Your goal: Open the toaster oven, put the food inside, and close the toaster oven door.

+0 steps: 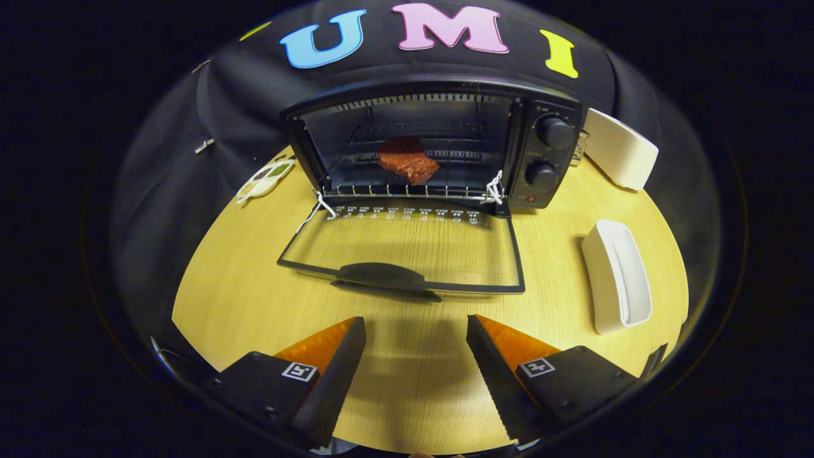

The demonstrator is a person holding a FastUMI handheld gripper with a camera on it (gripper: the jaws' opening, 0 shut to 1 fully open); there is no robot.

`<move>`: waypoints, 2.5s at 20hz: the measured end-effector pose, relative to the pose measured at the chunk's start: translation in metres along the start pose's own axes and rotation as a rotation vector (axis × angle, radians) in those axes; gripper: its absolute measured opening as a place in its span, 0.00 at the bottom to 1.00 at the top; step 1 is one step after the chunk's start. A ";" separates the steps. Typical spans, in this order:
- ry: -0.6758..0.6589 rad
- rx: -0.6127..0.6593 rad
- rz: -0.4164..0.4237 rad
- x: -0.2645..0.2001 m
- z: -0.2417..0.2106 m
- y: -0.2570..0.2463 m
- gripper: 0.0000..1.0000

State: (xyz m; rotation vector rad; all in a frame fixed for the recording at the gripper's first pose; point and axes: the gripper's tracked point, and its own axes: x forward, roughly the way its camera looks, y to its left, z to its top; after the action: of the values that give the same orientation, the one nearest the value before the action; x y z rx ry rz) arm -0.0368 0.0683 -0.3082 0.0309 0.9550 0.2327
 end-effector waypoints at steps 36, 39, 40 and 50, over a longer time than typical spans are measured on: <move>-0.322 -0.097 -0.004 -0.023 0.160 0.017 1.00; -0.364 -0.047 -0.017 -0.028 0.192 0.012 1.00; -0.389 -0.020 -0.014 -0.035 0.203 0.011 1.00; -0.694 0.087 -0.001 -0.164 0.289 -0.029 0.99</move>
State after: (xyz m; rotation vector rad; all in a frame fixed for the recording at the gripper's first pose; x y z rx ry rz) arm 0.1123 0.0276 -0.0128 0.1794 0.2736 0.1605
